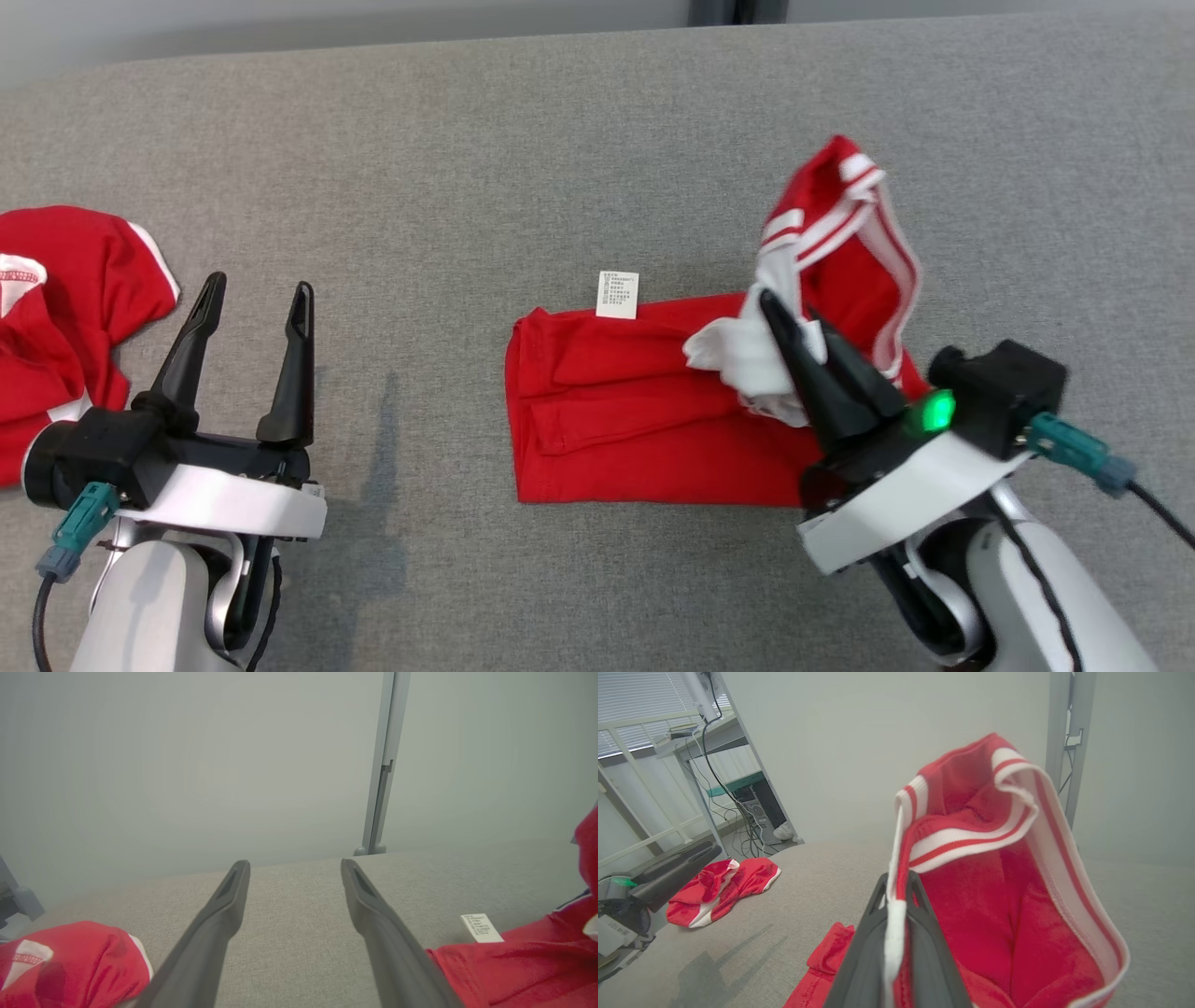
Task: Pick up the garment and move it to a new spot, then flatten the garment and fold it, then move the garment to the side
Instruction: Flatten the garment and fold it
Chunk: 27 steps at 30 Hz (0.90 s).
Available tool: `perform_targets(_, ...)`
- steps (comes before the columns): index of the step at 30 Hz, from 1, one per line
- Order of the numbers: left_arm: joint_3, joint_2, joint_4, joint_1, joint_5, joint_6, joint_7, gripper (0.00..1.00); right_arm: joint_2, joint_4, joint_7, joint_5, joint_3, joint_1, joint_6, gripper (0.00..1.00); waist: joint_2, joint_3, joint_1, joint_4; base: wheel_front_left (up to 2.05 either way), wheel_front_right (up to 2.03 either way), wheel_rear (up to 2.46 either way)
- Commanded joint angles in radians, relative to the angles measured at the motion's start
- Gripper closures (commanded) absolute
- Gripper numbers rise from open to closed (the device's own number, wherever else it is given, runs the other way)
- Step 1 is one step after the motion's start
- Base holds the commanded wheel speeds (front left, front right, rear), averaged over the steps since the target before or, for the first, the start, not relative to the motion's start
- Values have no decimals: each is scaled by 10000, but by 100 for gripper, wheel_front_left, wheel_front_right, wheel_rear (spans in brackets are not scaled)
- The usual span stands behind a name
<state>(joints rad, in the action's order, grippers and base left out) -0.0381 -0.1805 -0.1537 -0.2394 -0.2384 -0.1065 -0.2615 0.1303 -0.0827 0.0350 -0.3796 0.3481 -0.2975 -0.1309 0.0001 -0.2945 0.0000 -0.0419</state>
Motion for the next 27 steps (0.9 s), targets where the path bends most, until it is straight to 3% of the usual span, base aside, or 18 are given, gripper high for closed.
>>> perform_targets(1,10,-33,-14,-163,14,-54,-29,0,-40,107,41,-9,144,-138,3,100,-1,-50,0,-81,0,0,0)
perform_targets(7,-34,107,-124,-299,3,-93,-29,0,-638,1573,-352,-457,1272,-680,1,100,-1,-177,0,-462,0,0,0)
perform_targets(15,-147,228,-223,-439,63,-159,-29,0,-765,3830,-1207,-1292,2550,-1501,1,100,-1,-320,0,-833,0,0,0)
perform_targets(16,-146,229,-229,-457,58,-167,-29,0,-770,3963,-1396,-1534,2656,-1591,1,78,-1,-332,0,-858,0,0,0)
perform_targets(17,-143,235,-235,-477,56,-163,-29,0,-771,4113,-1518,-1683,2814,-1681,1,47,-1,-339,0,-878,0,0,0)
perform_targets(18,-118,243,-248,-476,58,-164,-27,0,-770,4206,-1664,-1825,2961,-1753,1,0,-1,-338,0,-885,0,0,0)
perform_targets(27,53,320,-284,-299,155,-196,-27,0,-769,3461,-2632,-2988,4116,-2374,1,0,-1,-201,0,-723,0,0,0)
